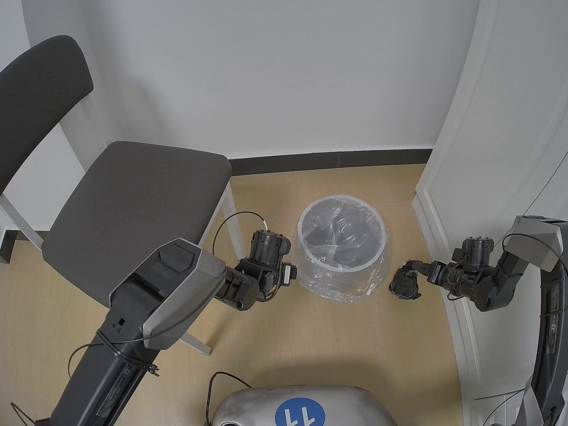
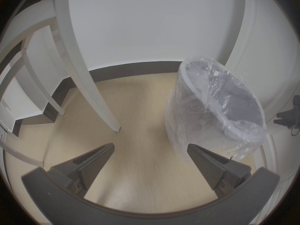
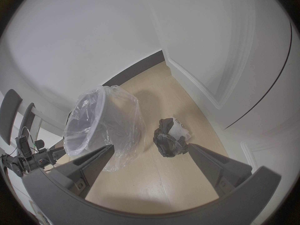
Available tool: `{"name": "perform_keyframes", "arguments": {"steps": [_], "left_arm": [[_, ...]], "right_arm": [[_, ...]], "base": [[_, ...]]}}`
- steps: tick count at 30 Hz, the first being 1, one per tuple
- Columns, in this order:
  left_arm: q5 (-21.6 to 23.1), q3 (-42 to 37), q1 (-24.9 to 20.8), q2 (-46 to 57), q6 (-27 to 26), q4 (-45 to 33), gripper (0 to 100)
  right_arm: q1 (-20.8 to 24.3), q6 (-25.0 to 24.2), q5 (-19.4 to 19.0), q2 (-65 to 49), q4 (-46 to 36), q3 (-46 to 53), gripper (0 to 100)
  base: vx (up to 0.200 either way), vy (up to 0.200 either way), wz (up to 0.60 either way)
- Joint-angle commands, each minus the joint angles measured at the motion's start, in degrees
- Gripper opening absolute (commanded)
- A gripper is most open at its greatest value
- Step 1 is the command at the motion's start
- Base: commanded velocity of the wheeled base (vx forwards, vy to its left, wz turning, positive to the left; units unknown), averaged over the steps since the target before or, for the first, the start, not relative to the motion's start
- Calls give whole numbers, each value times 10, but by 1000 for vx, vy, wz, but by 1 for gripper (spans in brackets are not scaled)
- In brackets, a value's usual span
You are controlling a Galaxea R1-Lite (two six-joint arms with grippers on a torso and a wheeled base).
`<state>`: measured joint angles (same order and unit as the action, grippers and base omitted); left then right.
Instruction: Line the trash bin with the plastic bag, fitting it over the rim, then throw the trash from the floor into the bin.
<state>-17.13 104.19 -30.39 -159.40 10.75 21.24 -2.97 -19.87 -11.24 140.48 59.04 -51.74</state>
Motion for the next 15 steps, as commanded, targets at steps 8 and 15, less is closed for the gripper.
{"name": "perform_keyframes", "arguments": {"steps": [8, 15], "left_arm": [[-1, -261, -25, 212, -1, 70, 100], [-1, -364, -57, 313, 0, 120, 100]], "right_arm": [[-4, 0, 1, -3, 0, 1, 100], [-4, 1, 5, -42, -5, 8, 100]], "base": [[0, 0, 0], [0, 0, 0]]}}
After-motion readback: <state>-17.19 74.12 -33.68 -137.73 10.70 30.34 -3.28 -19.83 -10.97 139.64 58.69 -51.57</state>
